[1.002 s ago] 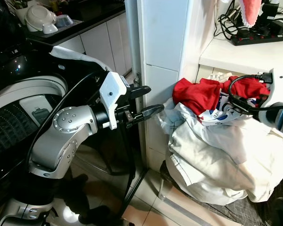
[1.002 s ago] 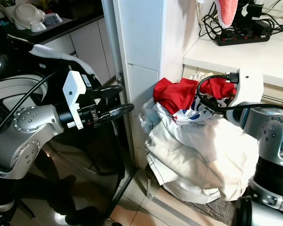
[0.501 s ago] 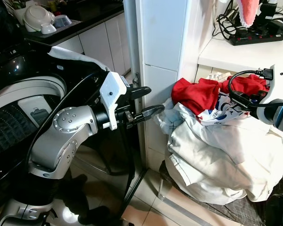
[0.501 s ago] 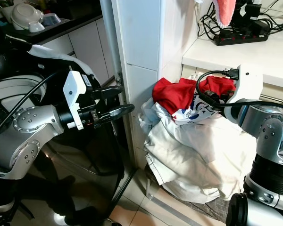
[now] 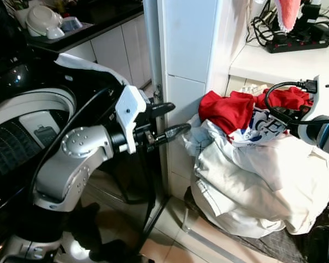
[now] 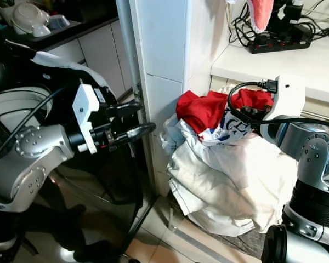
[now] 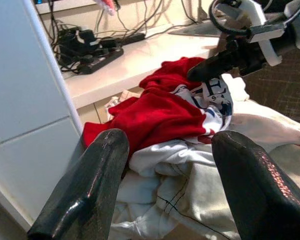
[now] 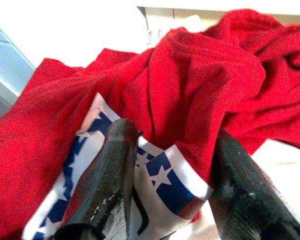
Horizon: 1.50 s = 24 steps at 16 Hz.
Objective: Clothes washing
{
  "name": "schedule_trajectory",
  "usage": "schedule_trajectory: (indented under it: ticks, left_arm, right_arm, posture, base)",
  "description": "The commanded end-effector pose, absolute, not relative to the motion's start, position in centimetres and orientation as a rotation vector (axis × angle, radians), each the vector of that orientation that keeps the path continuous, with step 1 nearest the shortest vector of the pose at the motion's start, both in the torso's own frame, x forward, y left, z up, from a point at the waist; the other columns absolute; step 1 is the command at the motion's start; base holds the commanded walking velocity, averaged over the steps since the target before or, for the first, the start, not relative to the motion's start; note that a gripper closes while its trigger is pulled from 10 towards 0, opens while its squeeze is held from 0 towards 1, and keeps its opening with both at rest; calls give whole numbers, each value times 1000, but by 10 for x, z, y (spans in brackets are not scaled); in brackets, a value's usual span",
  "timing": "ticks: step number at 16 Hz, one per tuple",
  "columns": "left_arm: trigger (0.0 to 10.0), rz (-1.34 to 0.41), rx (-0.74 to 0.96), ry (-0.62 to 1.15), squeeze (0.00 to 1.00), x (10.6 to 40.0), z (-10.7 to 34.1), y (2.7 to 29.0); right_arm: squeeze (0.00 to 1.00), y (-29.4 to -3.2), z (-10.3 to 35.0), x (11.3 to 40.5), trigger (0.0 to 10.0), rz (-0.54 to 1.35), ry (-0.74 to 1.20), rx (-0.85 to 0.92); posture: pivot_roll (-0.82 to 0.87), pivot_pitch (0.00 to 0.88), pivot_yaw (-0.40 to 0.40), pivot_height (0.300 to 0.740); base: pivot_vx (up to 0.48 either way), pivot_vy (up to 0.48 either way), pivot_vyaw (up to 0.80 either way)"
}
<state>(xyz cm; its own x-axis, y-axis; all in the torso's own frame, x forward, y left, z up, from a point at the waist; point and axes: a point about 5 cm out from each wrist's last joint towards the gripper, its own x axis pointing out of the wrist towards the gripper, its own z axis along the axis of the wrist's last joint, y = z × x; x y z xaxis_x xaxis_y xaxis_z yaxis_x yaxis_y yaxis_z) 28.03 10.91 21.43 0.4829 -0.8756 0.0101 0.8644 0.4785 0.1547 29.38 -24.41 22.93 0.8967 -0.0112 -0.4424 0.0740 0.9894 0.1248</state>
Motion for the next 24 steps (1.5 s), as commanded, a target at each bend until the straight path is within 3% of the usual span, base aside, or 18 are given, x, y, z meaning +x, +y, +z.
schedule_trajectory:
  ticks: [1, 10, 13, 14, 15, 16, 19, 23, 24]
  left_arm:
    - [10000, -1033, 139, -102, 0, 278, 218, 112]
    - [10000, -1014, 126, -102, 0, 276, 217, 114]
    - [10000, -975, 111, -117, 0, 284, 222, 111]
    - [10000, -941, 106, -150, 0, 292, 228, 104]
    - [10000, -912, 77, -177, 451, 299, 233, 98]
    - [10000, -878, 2, -211, 1000, 307, 242, 91]
    - [10000, -891, -146, -300, 1000, 312, 264, 73]
    - [10000, -862, -182, -322, 1000, 316, 271, 60]
    - [10000, -939, -234, -346, 1000, 308, 273, 54]
  right_arm:
    - [0, -239, 240, 297, 0, -13, 406, 146]
    - [0, -238, 247, 298, 0, 2, 387, 166]
    - [0, -221, 277, 299, 0, 136, 286, 228]
    - [0, -202, 302, 298, 0, 287, 226, 270]
    - [0, -188, 319, 298, 0, 385, 182, 296]
    - [0, -172, 337, 298, 0, 496, 137, 325]
    - [0, -145, 349, 304, 0, 642, 134, 359]
    - [0, -121, 349, 305, 0, 749, 175, 385]
    - [0, -112, 347, 304, 0, 806, 195, 413]
  posture:
    - [-67, 0, 21, 740]
    - [-71, 0, 31, 740]
    - [-75, 0, 38, 740]
    - [-77, 0, 42, 740]
    - [-85, 0, 50, 740]
    - [-85, 0, 50, 740]
    - [-93, 0, 51, 740]
    - [-83, 0, 38, 740]
    - [-83, 0, 38, 740]
  base:
    - [0, 0, 0]
    - [0, 0, 0]
    - [0, 0, 0]
    - [0, 0, 0]
    - [0, 0, 0]
    - [0, 0, 0]
    - [0, 0, 0]
    - [0, 0, 0]
    - [0, 0, 0]
